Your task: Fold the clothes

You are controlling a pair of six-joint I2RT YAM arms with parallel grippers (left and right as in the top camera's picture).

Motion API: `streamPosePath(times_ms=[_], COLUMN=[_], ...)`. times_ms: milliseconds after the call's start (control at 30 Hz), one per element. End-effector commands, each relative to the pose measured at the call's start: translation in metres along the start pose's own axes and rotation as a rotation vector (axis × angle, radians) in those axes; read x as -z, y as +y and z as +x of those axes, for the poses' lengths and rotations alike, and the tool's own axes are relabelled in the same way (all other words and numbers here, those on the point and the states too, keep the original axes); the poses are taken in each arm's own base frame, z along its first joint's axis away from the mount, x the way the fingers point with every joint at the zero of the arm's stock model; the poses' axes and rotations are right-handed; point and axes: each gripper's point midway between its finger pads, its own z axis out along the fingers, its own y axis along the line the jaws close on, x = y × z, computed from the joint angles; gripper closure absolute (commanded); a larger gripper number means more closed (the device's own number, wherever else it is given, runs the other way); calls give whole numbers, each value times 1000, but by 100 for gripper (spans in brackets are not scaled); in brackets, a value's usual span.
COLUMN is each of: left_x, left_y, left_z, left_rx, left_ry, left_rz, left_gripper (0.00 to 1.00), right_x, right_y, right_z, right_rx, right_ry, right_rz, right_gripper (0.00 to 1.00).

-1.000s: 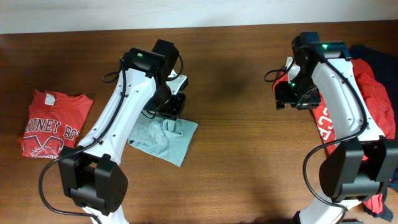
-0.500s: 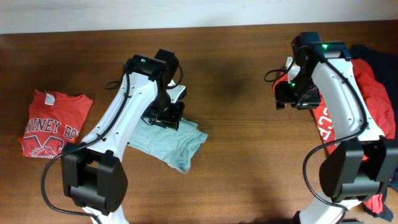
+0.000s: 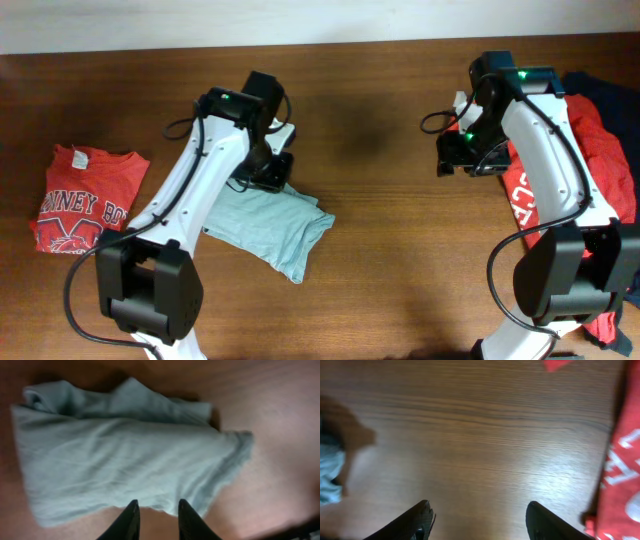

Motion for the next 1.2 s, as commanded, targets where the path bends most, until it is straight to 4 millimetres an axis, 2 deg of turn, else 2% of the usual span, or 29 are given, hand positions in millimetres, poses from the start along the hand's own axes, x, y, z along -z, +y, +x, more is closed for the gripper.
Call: streamPosePath(times_ms=[0, 267, 300, 367, 500, 600, 767, 933, 1067, 1167], left_x=[-18, -77, -91, -105, -126, -134, -130, -105, -81, -54], left_y=[28, 69, 81, 97, 123, 128, 122, 114, 114, 114], left_z=[4, 16, 19, 25, 39, 48, 56, 68, 59, 48], left_rx=[43, 139, 162, 192, 284, 356, 369, 414, 410, 402], left_ry=[17, 63, 78, 110, 175, 210, 243, 270, 187, 82], left_rz=[-45, -50, -65, -91, -109, -69, -32, -35, -43, -52], left_gripper=[78, 79, 79, 80, 80, 80, 84, 87, 86, 86], right_x=[6, 6, 6, 6, 6, 6, 6, 6, 6, 6], right_y=[15, 15, 15, 15, 15, 15, 15, 12, 12, 12], right_z=[1, 1, 2, 2, 3, 2, 2, 3, 3, 2], right_rx=[59, 58, 58, 57, 57, 58, 58, 60, 61, 60], right_ry=[-18, -17, -14, -12, -10, -11, -11, -10, -10, -11], right_rz=[-91, -91, -91, -91, -90, -90, -90, -75, -75, -72], right_gripper=[35, 35, 35, 35, 35, 35, 35, 35, 35, 34])
